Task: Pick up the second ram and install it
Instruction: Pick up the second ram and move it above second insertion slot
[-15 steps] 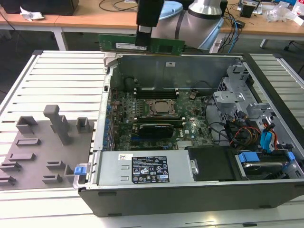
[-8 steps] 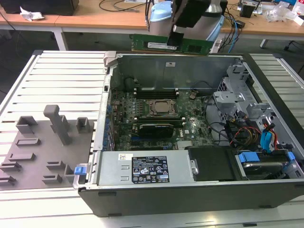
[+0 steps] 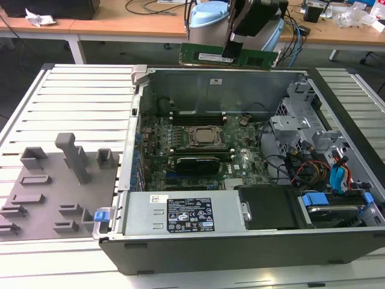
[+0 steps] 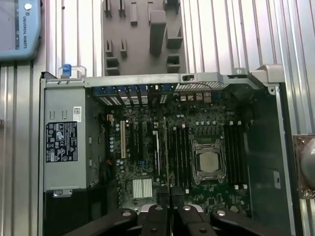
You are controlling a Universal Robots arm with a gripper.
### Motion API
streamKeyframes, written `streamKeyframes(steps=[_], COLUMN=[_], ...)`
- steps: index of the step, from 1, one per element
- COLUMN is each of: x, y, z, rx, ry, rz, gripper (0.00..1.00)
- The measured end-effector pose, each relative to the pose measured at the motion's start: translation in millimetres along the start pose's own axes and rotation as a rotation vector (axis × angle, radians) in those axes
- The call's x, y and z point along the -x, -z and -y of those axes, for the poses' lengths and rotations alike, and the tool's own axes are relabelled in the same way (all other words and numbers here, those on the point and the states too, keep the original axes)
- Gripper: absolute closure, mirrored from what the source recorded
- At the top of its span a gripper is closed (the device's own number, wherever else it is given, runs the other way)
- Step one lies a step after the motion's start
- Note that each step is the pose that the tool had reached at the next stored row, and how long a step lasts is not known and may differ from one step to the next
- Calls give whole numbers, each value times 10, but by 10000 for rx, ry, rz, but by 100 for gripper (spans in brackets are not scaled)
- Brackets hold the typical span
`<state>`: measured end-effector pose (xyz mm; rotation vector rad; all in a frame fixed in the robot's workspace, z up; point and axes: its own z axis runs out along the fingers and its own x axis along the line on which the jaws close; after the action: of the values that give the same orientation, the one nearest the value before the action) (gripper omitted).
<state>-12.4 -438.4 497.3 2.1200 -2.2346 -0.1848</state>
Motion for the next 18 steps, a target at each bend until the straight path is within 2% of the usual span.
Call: streamKeyframes(steps=[1, 2, 4, 6, 9, 10, 18], x=[16, 29, 66, 101, 212, 227, 256], y=[-7, -17, -48, -79, -144, -161, -306], z=[7, 13, 30, 46, 106, 125, 250], rx=[12, 16, 20, 28, 53, 63, 127], ry=[26, 35, 41, 41, 39, 38, 35], rz=[214, 284, 333, 334, 332, 330, 329], gripper=[87, 87, 87, 87, 87, 87, 87])
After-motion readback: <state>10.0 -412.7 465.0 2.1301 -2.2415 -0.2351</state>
